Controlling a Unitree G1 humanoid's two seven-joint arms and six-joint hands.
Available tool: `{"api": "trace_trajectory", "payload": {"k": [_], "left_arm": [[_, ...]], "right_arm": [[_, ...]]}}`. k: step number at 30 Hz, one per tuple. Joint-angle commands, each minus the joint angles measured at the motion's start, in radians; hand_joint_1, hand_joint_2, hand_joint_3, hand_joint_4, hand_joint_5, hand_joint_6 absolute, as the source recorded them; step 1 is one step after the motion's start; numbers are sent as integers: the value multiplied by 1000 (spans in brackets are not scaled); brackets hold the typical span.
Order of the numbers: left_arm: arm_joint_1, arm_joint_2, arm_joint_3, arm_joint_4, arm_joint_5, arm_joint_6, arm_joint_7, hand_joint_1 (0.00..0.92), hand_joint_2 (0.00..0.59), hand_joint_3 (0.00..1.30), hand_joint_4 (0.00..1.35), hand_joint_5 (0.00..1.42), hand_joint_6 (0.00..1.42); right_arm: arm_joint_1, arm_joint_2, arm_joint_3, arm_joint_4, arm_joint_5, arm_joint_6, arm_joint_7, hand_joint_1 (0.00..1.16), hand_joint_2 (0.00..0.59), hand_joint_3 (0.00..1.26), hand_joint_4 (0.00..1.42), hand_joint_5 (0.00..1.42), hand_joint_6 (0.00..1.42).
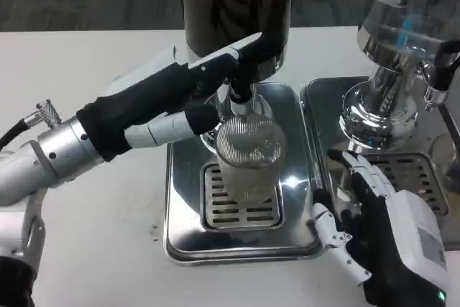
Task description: Grasp the cup under the faucet to collect the drink, then remove the cup.
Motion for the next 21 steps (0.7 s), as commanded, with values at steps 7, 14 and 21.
{"api": "trace_trajectory", "payload": {"k": [7,14,21], "left_arm": [[-11,22,-40,20,56,-83,26,0,59,49,0,0,82],[-12,34,-54,26,78,-127,61,0,61,49,0,0,91],[-13,44,-68,27,94,-159,89,0,62,49,0,0,96]], "right_arm": [[-23,2,1,5,3,38,32,209,460,154,66,53,179],[-29,5,2,3,4,53,41,209,460,145,55,39,178],[-35,10,1,-4,13,65,51,204,451,128,33,19,169]]}}
